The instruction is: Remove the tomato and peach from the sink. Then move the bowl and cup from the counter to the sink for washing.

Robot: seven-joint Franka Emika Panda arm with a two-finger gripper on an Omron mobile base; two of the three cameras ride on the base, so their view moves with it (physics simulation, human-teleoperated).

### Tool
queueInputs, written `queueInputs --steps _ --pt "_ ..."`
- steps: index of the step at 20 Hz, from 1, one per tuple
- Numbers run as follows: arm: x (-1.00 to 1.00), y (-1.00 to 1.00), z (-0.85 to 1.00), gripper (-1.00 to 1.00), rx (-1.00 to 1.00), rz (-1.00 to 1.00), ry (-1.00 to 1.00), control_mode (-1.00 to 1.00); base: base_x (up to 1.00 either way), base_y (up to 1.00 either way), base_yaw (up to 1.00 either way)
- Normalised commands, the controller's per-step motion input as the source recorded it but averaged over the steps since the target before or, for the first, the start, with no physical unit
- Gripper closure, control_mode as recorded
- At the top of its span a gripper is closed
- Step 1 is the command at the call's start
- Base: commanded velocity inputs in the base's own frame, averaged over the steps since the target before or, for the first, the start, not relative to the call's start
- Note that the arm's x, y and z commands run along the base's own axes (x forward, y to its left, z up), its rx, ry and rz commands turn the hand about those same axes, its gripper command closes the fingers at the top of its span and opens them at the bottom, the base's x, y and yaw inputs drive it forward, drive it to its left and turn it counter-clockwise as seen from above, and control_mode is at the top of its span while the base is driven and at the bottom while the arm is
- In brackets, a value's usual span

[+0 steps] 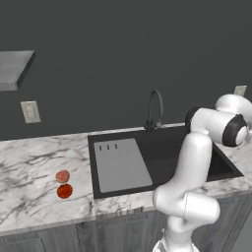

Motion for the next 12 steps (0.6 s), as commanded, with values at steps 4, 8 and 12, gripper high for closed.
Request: queueInputs --steps 4,8,12 --pt "-0.18 0.3 0.22 1.0 0.0 0.11 0.0 -1.0 0.0 0.0 0.0" --pt "-0.19 0.32 0.23 1.0 0.0 0.1 0.0 -1.0 0.0 0.0 0.0" --pt "-0.21 0.33 0.24 1.0 0.0 0.1 0.0 -1.0 0.0 0.0 0.0"
